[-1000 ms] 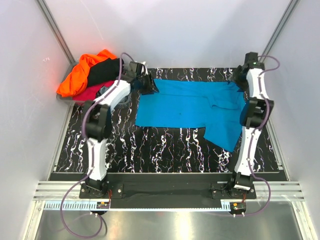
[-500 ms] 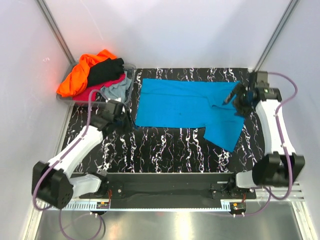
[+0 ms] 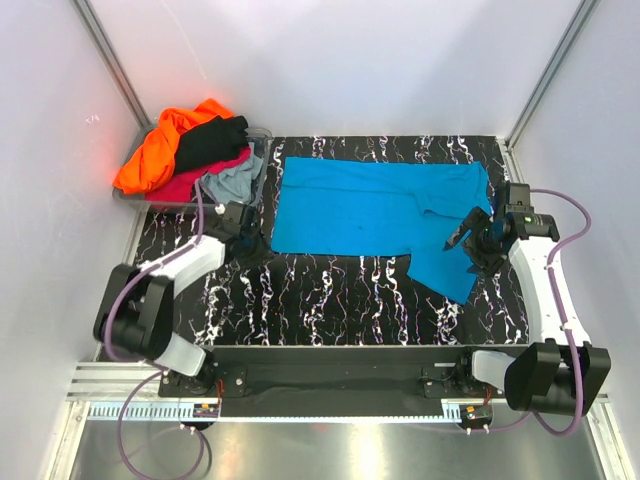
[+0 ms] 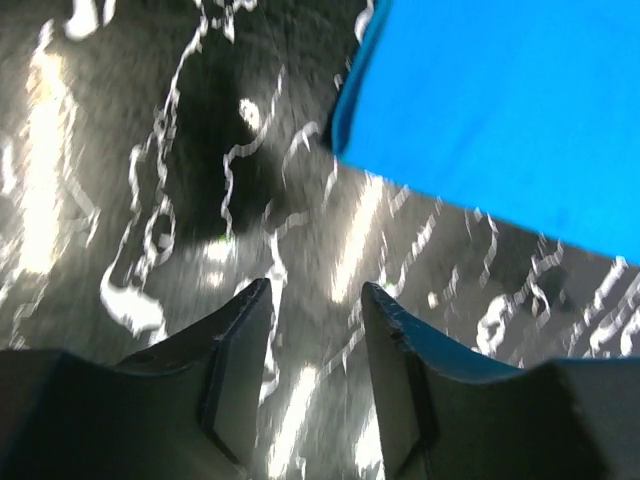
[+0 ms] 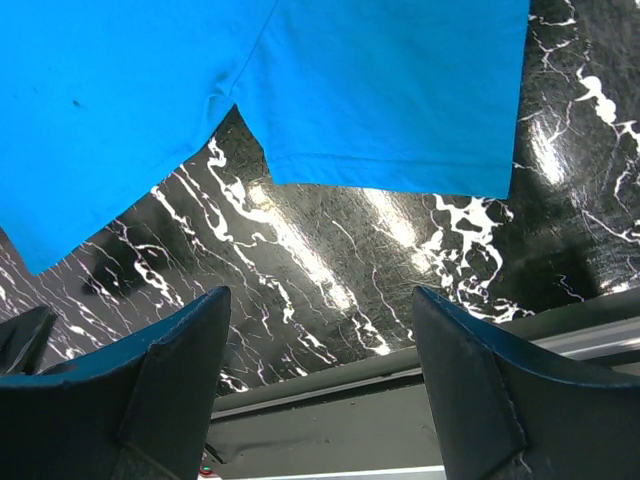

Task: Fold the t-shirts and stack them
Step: Fold the tshirt

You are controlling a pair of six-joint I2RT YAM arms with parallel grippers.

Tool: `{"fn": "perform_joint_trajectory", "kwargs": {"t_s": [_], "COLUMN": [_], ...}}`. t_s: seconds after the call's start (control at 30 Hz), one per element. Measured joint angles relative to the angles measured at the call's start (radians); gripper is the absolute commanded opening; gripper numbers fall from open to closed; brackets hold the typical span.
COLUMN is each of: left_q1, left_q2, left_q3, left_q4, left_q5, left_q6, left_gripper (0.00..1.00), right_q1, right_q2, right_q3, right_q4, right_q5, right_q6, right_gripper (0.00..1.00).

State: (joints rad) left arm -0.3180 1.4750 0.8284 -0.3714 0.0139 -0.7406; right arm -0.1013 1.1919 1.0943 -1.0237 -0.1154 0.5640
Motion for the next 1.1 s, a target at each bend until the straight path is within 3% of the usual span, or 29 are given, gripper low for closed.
{"fn": "perform_joint_trajectory", "kwargs": {"t_s": [0.27,0.57,0.67,0.77,0.93,1.1], "left_q1": [0.020,0.052,0.056,0.063,0.067,0.067], "left_q2": [0.148,0.209,0.217,0.234,0.253,0.253], "left_q3": [0.039,0.069,0.068,0.069,0.088,0.088], "left_q4": [0.138,0.183,0.189,0.211,0.224,0.224], "left_q5": [0.005,0.017,0.028,0.048,0.080,0.089], "left_q6": [-0.043,-0.053,-0.054,-0.051,-0.015,0.009], "left_gripper": [0.48,0.34,0.22,0.00,0.00,0.00], "right_q1": [-0.058,-0.216,-0.252,-0.255,-0.259,-0.261], "right_q2": [-0.018,-0.018,-0.003,0.035,0.173,0.299], "right_q3": [0.003,-0.140,-0.188,-0.214,-0.212,-0.202], "right_q4": [-0.022,-0.016,0.002,0.043,0.160,0.242], "right_q5": [0.021,0.020,0.019,0.020,0.029,0.045], "right_q6": [0.029,0.048,0.058,0.060,0.017,-0.015], "right_gripper": [0.80,0.74,0.74,0.76,0.75,0.59]}}
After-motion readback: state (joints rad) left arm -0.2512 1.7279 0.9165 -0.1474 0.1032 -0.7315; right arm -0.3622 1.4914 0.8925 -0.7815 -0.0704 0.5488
